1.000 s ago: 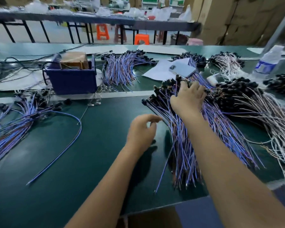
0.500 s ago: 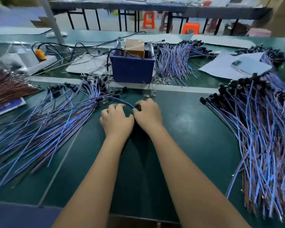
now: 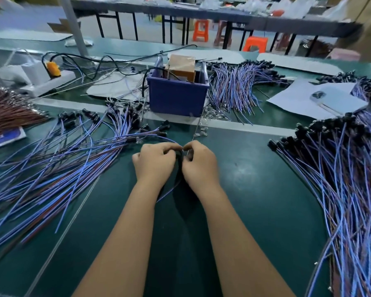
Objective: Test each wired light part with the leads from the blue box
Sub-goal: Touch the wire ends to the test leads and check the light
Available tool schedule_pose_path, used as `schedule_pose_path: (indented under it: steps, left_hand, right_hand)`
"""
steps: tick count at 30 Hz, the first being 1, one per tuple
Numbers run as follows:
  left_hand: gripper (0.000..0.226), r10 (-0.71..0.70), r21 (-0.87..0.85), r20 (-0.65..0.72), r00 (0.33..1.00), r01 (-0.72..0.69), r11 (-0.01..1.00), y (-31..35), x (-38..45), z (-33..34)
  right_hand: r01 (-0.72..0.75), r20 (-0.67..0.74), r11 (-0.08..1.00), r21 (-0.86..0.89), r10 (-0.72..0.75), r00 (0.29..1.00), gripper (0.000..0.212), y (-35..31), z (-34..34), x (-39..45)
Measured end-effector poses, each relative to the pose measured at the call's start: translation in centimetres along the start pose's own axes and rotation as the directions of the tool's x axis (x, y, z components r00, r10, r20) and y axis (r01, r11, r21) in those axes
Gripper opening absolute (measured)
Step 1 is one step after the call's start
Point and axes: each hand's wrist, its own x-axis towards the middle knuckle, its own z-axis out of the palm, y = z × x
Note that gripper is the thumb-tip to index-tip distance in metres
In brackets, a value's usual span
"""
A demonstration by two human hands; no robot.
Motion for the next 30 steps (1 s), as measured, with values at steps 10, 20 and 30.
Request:
schedule_pose_path:
  steps: [10,20,30]
  left_hand:
    - [0.037,-0.018,-0.421,0.063,0.998,0.043,0.906,-0.7,0.5,0.1]
    - [0.034,-0.302,-0.931,-0.058,0.952,0.058,0.361,-1.2,1.0,-4.0]
    - [0.029,-0.198,-0.99,-0.037,0.979,-0.009,0.141,-2.1,0.8,-5.5]
  right_hand:
    - [0.145,0.247,0.982,0.124,-0.172,0.954,0.037,1.1,-2.9,-0.5]
    - [0.4,0.309,0.913,-0.082,-0.358,0.881,0.006,1.8,-3.2,-0.6]
    - [0.197,-0.359,0.93,0.31,-0.077,0.93,0.013,0.1,-4.2,-0.6]
